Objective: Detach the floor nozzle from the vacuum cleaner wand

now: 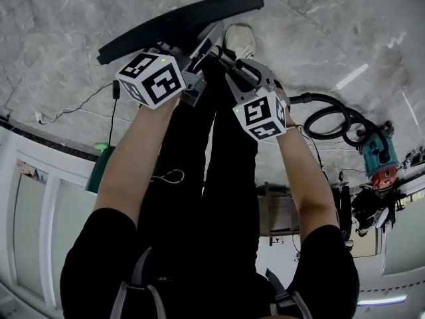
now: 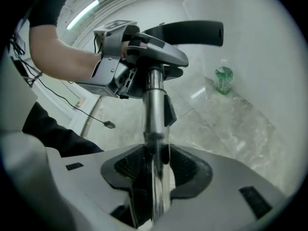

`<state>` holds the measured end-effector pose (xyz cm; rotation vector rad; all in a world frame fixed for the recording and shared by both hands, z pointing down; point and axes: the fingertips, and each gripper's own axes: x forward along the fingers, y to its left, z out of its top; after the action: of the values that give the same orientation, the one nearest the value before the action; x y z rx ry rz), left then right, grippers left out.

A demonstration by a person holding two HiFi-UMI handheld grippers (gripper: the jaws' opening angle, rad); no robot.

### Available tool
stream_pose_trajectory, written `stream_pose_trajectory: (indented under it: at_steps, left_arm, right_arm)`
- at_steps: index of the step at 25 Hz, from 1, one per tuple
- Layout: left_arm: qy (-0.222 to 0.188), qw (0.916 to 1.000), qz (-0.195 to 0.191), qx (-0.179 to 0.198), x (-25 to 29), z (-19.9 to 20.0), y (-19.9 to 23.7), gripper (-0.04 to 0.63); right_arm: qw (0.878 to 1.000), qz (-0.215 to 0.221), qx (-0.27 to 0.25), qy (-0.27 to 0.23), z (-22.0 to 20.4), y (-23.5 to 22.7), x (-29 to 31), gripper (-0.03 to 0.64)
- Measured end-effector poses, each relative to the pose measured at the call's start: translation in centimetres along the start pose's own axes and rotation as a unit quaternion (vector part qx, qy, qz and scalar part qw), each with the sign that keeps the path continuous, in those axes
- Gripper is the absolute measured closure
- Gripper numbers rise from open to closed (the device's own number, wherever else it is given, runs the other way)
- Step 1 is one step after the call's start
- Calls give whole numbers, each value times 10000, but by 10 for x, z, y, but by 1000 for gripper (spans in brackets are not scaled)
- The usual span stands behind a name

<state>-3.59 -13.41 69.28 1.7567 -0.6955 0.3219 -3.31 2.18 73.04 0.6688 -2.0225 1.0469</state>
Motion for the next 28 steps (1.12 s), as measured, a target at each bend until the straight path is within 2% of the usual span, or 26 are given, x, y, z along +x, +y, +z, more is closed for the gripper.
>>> stream_pose_trajectory:
  at_steps: [3,5,8,10,11,14,16,18,20,21,22,23,24,26,27,28]
  left_arm:
    - [66,9982,-295,527,2,1,-23,479]
    - [146,9953,-489,824,4,-1,-43,479]
    - [236,9960,-432,745,6,-2,-48,477]
    - [236,9969,-389,648,7,3,-43,477]
    - [225,9969,-398,642,5,6,-43,477]
    - [178,9961,-437,749,2,11,-48,477]
    - [156,9949,-475,871,-2,11,-54,477]
    - [18,9928,-684,985,-9,15,-66,482]
    - [-185,9916,-944,866,-13,25,-75,482]
    - [-219,9930,-953,669,-14,30,-74,482]
    - [-175,9954,-843,424,-13,33,-69,483]
    - [-56,9978,-634,194,-11,35,-60,483]
    - [89,9992,-397,44,-8,35,-51,483]
    - [253,9996,-122,63,-5,40,-41,483]
    - [247,9995,-144,167,-5,45,-42,483]
    - [209,9990,-272,293,-5,50,-47,482]
  right_arm:
    - [9974,698,-149,-79,9,4,15,451]
    - [9947,965,-296,-175,21,9,24,451]
    - [9903,1261,-77,-574,39,13,33,451]
    - [9887,1339,92,-670,45,13,36,457]
    - [9893,1285,43,-687,48,14,35,497]
    - [9911,1085,-154,-754,52,14,32,515]
    - [9883,1345,-178,-695,51,22,25,517]
    - [9756,2124,-104,-542,48,41,10,518]
    - [9461,3207,223,-404,51,64,-11,518]
    - [9273,3692,497,-364,55,74,-21,518]
    - [9144,3960,773,-330,60,80,-26,518]
    - [9156,3894,962,-288,63,80,-26,518]
    - [9319,3474,1011,-246,65,75,-19,518]
    - [9776,1947,754,-251,67,50,0,522]
    - [9918,1102,576,-306,70,34,6,522]
    - [9976,384,441,-374,73,22,8,523]
